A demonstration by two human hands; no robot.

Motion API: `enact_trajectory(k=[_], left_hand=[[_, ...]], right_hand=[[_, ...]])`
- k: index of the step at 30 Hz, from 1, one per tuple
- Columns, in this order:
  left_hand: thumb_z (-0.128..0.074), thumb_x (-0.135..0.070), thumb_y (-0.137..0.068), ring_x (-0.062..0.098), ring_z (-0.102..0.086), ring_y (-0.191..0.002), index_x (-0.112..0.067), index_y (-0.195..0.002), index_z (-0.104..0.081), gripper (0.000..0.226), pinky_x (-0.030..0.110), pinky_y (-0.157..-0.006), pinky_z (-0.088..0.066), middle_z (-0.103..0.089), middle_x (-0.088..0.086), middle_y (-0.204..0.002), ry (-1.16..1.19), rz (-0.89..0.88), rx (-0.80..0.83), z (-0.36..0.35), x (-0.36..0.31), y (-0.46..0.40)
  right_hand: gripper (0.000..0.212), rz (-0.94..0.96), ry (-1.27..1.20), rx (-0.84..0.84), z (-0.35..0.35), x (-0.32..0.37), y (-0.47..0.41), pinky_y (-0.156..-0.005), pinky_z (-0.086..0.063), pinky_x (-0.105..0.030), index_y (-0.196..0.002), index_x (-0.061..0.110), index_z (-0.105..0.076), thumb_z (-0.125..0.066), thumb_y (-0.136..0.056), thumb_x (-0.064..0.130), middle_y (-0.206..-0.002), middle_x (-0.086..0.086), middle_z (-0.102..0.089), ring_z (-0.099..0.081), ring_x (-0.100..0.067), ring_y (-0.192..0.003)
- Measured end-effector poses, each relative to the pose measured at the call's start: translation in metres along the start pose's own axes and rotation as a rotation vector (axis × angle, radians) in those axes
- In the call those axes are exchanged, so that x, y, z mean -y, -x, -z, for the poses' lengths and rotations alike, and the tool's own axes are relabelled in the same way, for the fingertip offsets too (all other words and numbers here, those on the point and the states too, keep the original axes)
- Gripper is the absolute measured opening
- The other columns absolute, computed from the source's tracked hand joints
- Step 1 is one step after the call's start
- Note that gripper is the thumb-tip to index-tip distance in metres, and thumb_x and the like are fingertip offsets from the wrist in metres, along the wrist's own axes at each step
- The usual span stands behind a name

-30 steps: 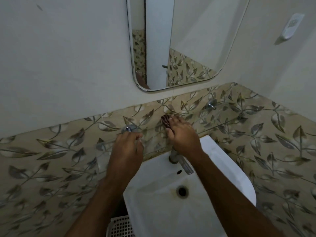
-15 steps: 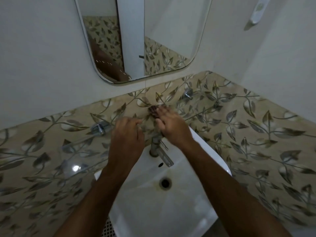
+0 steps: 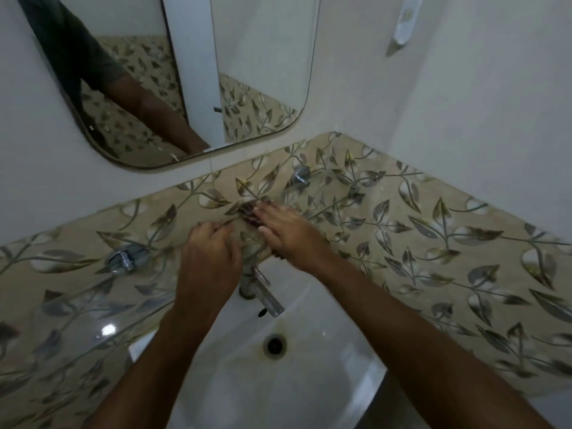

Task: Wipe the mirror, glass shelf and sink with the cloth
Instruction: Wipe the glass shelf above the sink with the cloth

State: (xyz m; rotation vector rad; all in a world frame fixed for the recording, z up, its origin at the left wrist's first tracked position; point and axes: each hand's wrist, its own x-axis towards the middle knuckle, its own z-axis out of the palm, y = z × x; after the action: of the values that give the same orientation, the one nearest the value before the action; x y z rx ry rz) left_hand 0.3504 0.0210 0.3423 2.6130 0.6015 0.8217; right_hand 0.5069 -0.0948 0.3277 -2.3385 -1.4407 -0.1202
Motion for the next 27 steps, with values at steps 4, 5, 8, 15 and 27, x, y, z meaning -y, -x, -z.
enact_trajectory(k=[4,5,8,15,27], left_hand=[[-0.06,-0.004,-0.09,0.04,-0.058,-0.096,0.006,-0.112,-0.069,0.025,0.051,-0.087,-0.051,-0.064,0.023,-0.101,0.031,-0.055,-0.025,-0.01,-0.008,-0.004],[-0.059,-0.006,-0.091,0.038,-0.057,-0.1,0.004,-0.113,-0.069,0.026,0.049,-0.091,-0.049,-0.064,0.021,-0.104,0.027,-0.036,-0.012,-0.012,-0.011,-0.007],[-0.056,-0.013,-0.094,0.032,-0.054,-0.106,-0.003,-0.115,-0.068,0.026,0.043,-0.094,-0.043,-0.062,0.016,-0.11,0.016,0.002,0.024,-0.019,-0.021,-0.018],[-0.056,-0.011,-0.093,0.031,-0.052,-0.111,-0.003,-0.128,-0.063,0.037,0.044,-0.099,-0.044,-0.061,0.017,-0.116,0.044,-0.069,0.083,-0.033,-0.039,-0.037],[-0.057,-0.018,-0.092,0.025,-0.053,-0.105,-0.009,-0.124,-0.064,0.034,0.036,-0.087,-0.044,-0.062,0.011,-0.111,0.03,-0.123,0.097,-0.072,-0.065,-0.058]], right_hand=[[0.049,-0.234,-0.024,-0.102,0.011,-0.041,-0.004,-0.124,-0.021,-0.038,-0.153,0.012,-0.041,-0.043,-0.107,0.029,-0.162,-0.005,-0.036,-0.029,-0.023,-0.152],[0.049,-0.266,-0.02,-0.129,0.009,-0.041,-0.004,-0.124,-0.021,-0.038,-0.153,0.011,-0.041,-0.043,-0.107,0.029,-0.161,-0.006,-0.037,-0.029,-0.024,-0.151],[0.05,-0.222,0.012,-0.176,-0.004,-0.022,0.003,-0.123,-0.019,-0.04,-0.15,0.009,-0.045,-0.038,-0.106,0.031,-0.158,-0.008,-0.043,-0.031,-0.026,-0.15],[0.046,-0.071,0.06,-0.098,0.008,-0.053,-0.001,-0.124,-0.018,-0.038,-0.151,0.01,-0.045,-0.039,-0.109,0.028,-0.159,-0.006,-0.041,-0.031,-0.022,-0.151],[0.052,-0.215,0.213,-0.08,0.017,-0.094,-0.004,-0.126,-0.011,-0.041,-0.152,0.006,-0.041,-0.034,-0.108,0.033,-0.16,-0.011,-0.039,-0.032,-0.026,-0.15]])
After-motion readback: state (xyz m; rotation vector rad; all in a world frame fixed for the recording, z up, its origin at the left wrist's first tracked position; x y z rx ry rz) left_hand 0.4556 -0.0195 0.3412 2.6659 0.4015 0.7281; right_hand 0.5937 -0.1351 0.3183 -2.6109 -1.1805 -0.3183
